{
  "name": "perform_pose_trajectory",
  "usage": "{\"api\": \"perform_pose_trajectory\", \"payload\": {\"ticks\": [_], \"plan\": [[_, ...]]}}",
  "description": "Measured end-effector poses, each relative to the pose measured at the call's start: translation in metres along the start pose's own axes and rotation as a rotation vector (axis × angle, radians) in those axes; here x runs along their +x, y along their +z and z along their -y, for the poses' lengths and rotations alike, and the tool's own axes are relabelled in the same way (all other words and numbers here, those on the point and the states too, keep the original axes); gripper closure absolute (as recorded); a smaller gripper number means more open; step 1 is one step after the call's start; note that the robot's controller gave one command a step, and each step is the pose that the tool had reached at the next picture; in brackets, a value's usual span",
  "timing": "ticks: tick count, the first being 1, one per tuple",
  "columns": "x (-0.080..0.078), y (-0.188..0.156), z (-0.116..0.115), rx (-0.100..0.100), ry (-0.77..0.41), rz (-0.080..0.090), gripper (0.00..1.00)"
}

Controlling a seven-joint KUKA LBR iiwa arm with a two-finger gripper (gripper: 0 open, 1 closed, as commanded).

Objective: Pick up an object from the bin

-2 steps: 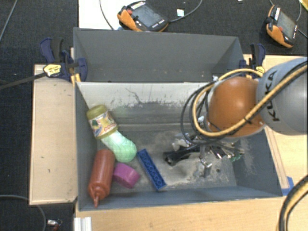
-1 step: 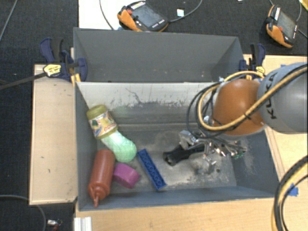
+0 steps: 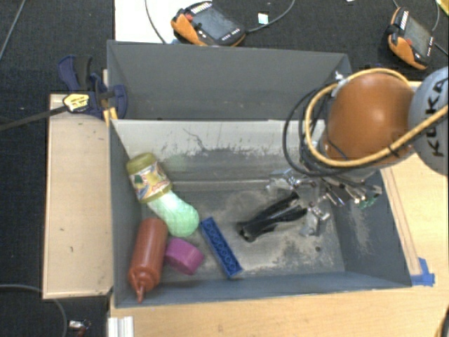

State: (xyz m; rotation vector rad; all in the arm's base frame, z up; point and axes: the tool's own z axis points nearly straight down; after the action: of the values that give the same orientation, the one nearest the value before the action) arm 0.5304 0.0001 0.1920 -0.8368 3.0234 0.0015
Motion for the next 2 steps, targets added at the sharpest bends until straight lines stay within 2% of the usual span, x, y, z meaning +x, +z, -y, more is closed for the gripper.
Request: {"api": "perform_pose_trajectory", "payload": {"ticks": [1, 2], "plan": [[0.005, 0.086, 0.028, 0.004, 0.027, 0.005, 0.00], [0.022, 0.090, 0.013, 0.004, 0.017, 0.008, 0.00]]}}
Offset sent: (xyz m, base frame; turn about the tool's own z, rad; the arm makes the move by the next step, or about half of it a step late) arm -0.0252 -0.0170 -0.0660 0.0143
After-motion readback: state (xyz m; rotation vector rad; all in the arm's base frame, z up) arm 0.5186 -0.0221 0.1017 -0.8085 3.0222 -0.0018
